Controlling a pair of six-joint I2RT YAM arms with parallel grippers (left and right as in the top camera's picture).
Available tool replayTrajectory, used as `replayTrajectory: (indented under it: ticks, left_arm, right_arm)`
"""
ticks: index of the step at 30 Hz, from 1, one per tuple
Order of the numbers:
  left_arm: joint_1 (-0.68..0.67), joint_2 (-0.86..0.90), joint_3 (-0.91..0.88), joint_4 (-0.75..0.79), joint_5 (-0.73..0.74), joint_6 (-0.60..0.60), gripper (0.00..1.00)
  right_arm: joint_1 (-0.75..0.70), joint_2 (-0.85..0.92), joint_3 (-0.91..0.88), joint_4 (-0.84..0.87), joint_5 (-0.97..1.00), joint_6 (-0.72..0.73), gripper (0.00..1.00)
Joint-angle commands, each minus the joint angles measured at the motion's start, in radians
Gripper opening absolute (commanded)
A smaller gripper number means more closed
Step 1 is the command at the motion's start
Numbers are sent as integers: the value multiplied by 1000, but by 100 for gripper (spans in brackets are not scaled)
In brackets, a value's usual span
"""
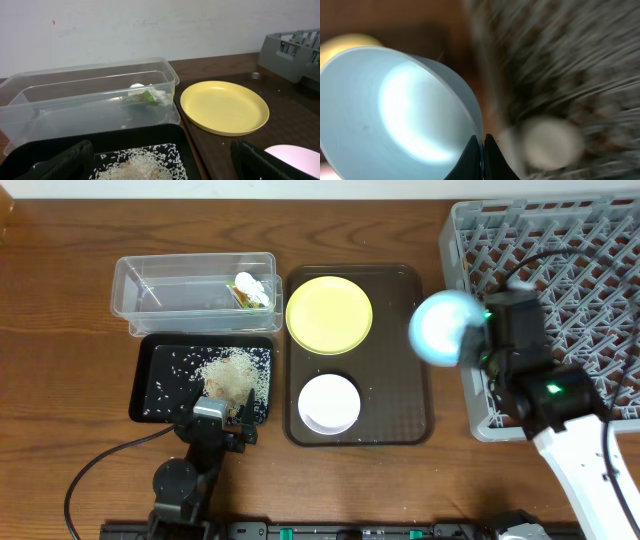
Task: Sort waste into correct bins and load items into the dishwasher rack
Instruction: 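Lift the light-blue bowl and stand it upright in the rack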
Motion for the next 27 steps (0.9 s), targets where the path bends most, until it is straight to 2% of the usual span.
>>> replayTrajectory:
  ticks: [1, 5, 12, 18, 22, 27]
  left_arm:
    - [5, -7, -28, -15, 3, 5, 89]
    - [5, -7, -28, -15, 3, 5, 90]
    - [5, -7, -28, -15, 3, 5, 89]
    - [5, -7, -28, -15, 3, 5, 90]
    - [5, -7, -28, -15, 3, 5, 89]
    - [5, -7, -28, -15, 3, 5, 89]
  right_arm:
    - [-16, -6, 26, 50, 484, -8, 1]
    - [-16, 23, 26, 134, 724, -25, 1]
    - [-43, 148, 26, 208, 852, -56, 1]
    - [-111, 306, 26, 293, 859, -140, 1]
    - [-129, 404, 26, 307, 858, -143, 1]
    - [-126, 486, 26, 311, 761, -143, 1]
